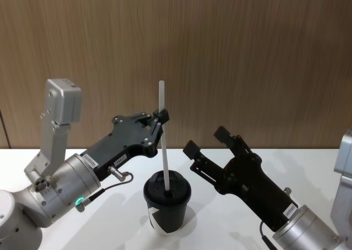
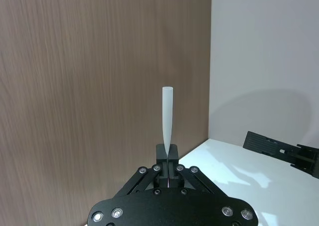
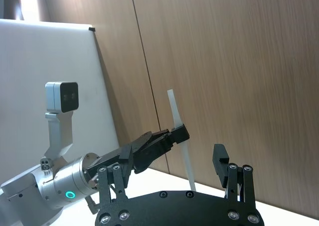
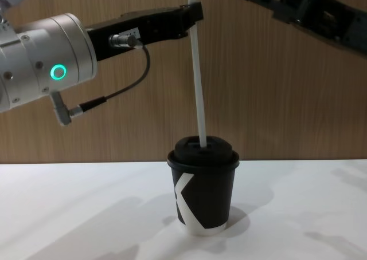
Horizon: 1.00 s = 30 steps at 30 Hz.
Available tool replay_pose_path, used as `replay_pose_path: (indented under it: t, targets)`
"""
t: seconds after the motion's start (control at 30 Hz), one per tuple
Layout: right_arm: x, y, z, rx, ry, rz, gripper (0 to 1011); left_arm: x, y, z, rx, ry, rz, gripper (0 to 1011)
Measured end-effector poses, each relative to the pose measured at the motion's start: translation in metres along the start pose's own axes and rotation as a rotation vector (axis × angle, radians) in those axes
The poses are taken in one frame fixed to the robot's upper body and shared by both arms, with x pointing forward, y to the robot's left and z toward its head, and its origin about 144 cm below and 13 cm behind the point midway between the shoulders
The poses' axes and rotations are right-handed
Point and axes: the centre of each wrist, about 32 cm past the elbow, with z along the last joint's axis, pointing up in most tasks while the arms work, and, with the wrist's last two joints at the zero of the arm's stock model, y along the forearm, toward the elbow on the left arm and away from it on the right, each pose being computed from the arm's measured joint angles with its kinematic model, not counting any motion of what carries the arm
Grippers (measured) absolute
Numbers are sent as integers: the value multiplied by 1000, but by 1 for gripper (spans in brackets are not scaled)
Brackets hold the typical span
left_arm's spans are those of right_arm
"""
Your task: Pick up the straw with one hand, pass it to the other hand, and insert it into the cup.
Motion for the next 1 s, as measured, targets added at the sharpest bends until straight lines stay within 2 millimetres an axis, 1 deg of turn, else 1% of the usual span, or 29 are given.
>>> replay_pose_path:
  t: [1.0]
  targets:
    - [0, 0, 0, 0, 0, 0, 1001, 3, -3, -8, 19, 11, 2, 10]
